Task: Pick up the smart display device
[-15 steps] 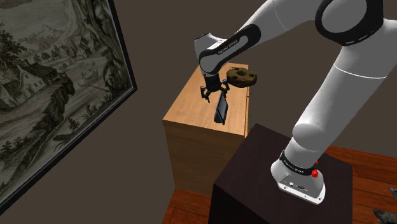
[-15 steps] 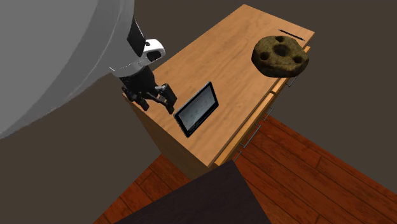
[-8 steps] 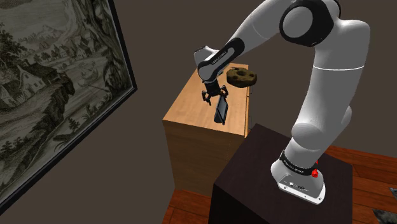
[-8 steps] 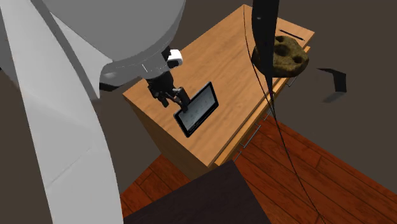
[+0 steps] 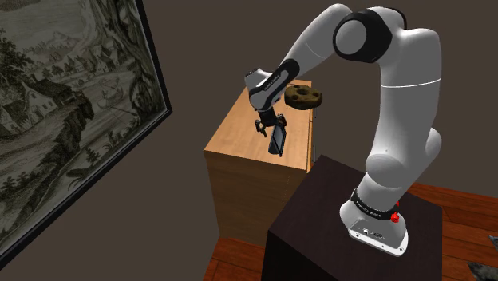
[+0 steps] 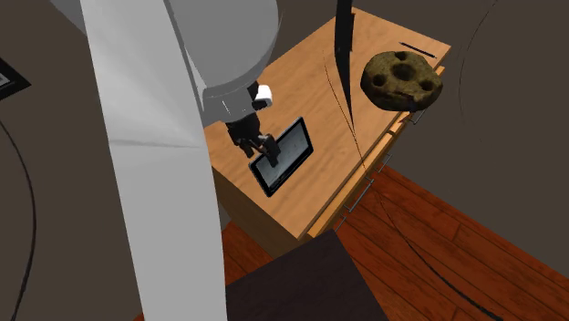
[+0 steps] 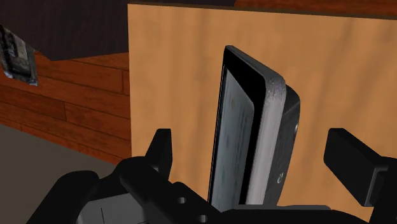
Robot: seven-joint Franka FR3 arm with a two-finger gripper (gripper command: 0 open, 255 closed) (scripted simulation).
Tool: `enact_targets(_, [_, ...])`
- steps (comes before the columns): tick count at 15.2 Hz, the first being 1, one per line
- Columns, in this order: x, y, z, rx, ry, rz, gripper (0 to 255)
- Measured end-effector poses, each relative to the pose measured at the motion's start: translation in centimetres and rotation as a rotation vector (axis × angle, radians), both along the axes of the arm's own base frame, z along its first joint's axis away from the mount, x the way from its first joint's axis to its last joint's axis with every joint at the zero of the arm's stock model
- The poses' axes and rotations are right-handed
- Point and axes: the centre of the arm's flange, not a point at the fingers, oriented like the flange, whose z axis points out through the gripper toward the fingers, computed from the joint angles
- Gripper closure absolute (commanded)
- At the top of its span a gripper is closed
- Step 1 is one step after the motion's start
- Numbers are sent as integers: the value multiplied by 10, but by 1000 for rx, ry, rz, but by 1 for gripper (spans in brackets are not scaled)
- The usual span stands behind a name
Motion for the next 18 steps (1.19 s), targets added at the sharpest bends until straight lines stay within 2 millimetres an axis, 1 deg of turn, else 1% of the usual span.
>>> enact_targets(2, [1, -1, -10, 0, 0, 0, 0])
enact_targets(3, [0, 0, -12, 0, 0, 0, 255])
enact_targets(13, [0, 0, -14, -1, -1, -1, 255])
enact_targets(15, [0, 0, -8, 0, 0, -1, 255])
enact_targets(18, [0, 0, 7, 0, 0, -1, 255])
